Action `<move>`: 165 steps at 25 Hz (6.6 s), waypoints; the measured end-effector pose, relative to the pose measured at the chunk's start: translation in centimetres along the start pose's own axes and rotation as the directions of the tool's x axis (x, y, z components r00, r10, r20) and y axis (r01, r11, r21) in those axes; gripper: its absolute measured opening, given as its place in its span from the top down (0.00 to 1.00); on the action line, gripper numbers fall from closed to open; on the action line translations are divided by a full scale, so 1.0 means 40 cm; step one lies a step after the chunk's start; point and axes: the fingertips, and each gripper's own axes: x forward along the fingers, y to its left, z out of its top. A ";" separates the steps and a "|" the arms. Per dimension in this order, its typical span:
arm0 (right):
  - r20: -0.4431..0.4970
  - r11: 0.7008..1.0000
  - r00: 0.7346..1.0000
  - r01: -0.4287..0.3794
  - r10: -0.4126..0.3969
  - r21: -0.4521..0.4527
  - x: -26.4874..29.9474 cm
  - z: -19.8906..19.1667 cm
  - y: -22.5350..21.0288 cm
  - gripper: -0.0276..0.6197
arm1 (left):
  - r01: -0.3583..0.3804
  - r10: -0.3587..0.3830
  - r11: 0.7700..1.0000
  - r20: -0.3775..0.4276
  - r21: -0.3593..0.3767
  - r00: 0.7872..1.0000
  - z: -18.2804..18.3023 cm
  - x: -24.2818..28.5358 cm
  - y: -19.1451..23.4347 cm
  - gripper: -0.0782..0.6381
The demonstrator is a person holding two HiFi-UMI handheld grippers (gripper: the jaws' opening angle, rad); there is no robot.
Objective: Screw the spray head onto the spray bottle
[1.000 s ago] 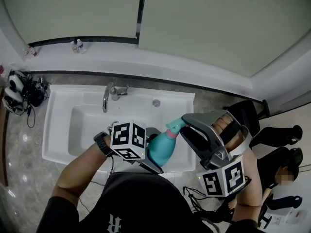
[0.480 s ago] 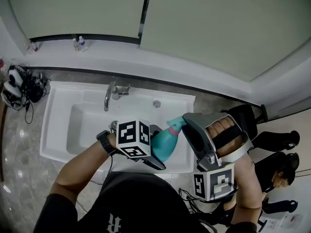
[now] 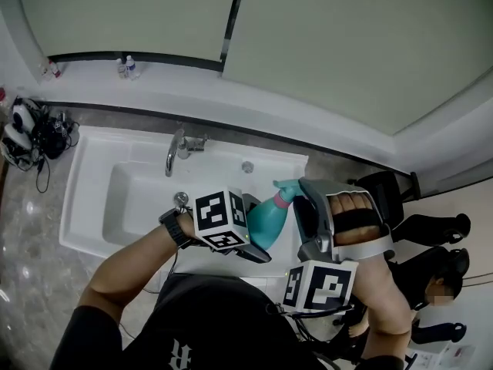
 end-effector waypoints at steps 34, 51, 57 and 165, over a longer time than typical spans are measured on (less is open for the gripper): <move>0.023 0.969 0.968 0.248 -0.248 0.018 -0.132 0.016 -0.122 0.64 | -0.306 0.281 0.918 0.131 0.250 0.951 0.110 -0.077 0.107 0.26; 0.980 0.495 0.023 -0.861 -0.196 0.119 -0.232 -0.055 -0.152 0.58 | -0.087 0.028 0.898 0.141 0.431 0.990 0.143 -0.103 -0.092 0.26; 0.992 0.518 -0.117 -0.852 -0.050 -0.075 -0.249 0.095 -0.130 0.58 | -0.021 -0.038 0.889 0.119 0.457 0.992 0.140 -0.096 -0.120 0.26; 0.591 0.070 0.754 -0.599 -0.287 0.798 0.039 0.031 -0.107 0.74 | -0.428 0.426 0.904 0.069 0.008 0.902 0.093 -0.071 0.146 0.26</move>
